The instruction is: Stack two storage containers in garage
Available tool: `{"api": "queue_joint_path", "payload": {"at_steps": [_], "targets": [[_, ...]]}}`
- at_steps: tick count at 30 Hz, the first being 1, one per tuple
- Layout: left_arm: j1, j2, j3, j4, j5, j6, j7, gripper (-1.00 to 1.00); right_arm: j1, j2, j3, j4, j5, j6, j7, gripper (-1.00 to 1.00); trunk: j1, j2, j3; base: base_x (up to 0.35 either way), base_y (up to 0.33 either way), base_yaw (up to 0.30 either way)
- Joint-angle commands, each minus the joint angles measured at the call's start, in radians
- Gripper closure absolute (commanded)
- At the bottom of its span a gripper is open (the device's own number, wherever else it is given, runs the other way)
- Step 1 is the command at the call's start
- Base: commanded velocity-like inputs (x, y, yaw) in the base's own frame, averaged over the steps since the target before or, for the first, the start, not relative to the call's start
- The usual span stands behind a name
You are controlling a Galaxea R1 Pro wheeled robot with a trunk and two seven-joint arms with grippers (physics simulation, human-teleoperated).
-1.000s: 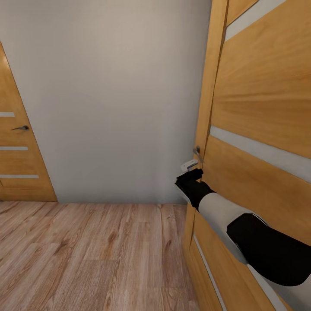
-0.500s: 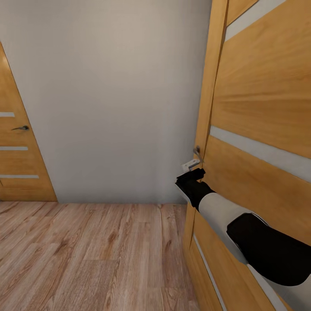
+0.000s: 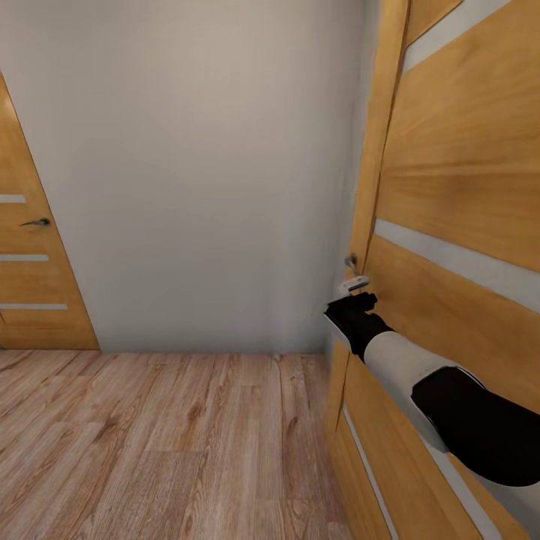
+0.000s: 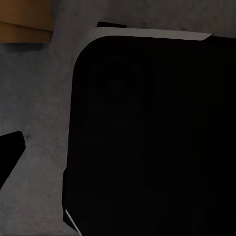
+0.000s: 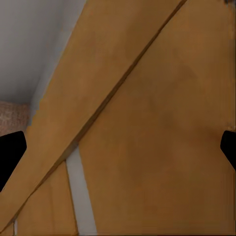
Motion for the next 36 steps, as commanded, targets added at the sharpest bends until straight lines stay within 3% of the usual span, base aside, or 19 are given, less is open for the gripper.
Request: {"api": "queue_joint_path", "payload": {"at_steps": [1, 10, 16, 26, 36], "targets": [[0.0, 0.0, -0.001, -0.001, 0.008, -0.002, 0.0, -1.0, -0.001, -0.01, 0.004, 0.0, 0.0, 0.011, -0.009, -1.0, 0.0, -0.001, -0.001, 0.0, 0.0, 0.0], [0.0, 0.001, 0.0, -0.001, 0.009, -0.002, 0.0, -1.0, -0.001, -0.066, 0.004, 0.0, -0.005, 0.003, -0.009, -1.0, 0.0, -0.001, -0.001, 0.0, 0.0, 0.0], [0.0, 0.001, 0.0, -0.001, 0.009, -0.002, 0.0, -1.0, -0.001, -0.089, 0.004, 0.0, -0.005, -0.007, -0.009, -1.0, 0.0, -0.001, -0.001, 0.0, 0.0, 0.0], [0.0, 0.0, 0.0, -0.001, 0.009, -0.002, 0.0, -1.0, -0.015, -0.103, 0.004, 0.0, -0.005, -0.009, -0.009, -1.0, 0.0, -0.001, -0.001, 0.0, 0.0, 0.0], [0.0, 0.0, 0.0, -0.001, 0.009, -0.002, 0.0, -1.0, -0.015, -0.096, 0.004, 0.0, -0.005, -0.009, -0.009, -1.0, 0.0, -0.001, -0.001, 0.0, 0.0, 0.0]]}}
